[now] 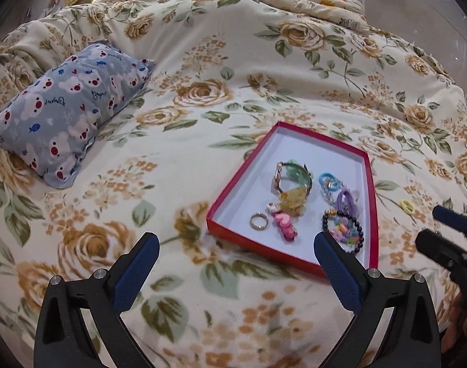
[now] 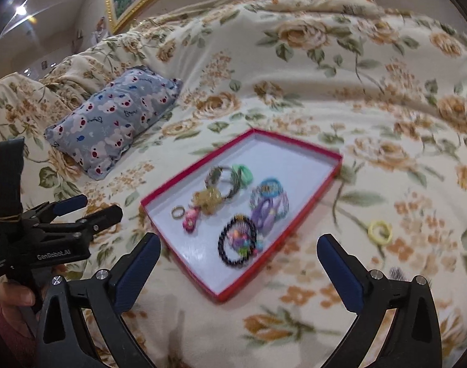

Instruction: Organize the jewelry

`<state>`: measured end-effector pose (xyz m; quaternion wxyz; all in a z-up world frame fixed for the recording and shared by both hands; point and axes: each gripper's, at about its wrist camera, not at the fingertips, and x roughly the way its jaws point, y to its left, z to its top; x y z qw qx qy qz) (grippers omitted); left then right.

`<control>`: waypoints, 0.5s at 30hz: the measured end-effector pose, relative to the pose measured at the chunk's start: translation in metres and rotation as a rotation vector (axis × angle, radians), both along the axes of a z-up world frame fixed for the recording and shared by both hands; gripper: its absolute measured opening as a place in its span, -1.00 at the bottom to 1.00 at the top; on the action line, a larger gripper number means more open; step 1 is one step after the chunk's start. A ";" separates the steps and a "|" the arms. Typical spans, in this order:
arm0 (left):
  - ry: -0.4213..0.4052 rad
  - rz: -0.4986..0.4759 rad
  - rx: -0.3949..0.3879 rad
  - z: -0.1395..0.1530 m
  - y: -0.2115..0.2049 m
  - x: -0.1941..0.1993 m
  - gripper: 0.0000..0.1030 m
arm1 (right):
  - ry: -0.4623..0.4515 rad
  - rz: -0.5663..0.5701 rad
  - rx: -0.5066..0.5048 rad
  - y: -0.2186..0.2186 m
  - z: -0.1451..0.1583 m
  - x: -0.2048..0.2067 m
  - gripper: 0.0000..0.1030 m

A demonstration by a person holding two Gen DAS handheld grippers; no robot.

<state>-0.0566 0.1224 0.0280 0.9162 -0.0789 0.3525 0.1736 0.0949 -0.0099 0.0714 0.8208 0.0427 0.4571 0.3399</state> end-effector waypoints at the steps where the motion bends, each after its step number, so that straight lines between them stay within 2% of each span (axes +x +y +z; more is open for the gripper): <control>1: 0.007 -0.001 0.001 -0.002 -0.002 -0.001 0.99 | 0.011 0.000 -0.004 0.000 -0.003 -0.001 1.00; 5: 0.021 0.001 0.014 -0.003 -0.008 -0.003 0.99 | 0.028 -0.018 -0.032 -0.003 -0.013 -0.008 1.00; 15: 0.004 -0.006 0.044 0.002 -0.014 -0.013 0.99 | 0.024 -0.042 -0.025 -0.007 -0.016 -0.019 1.00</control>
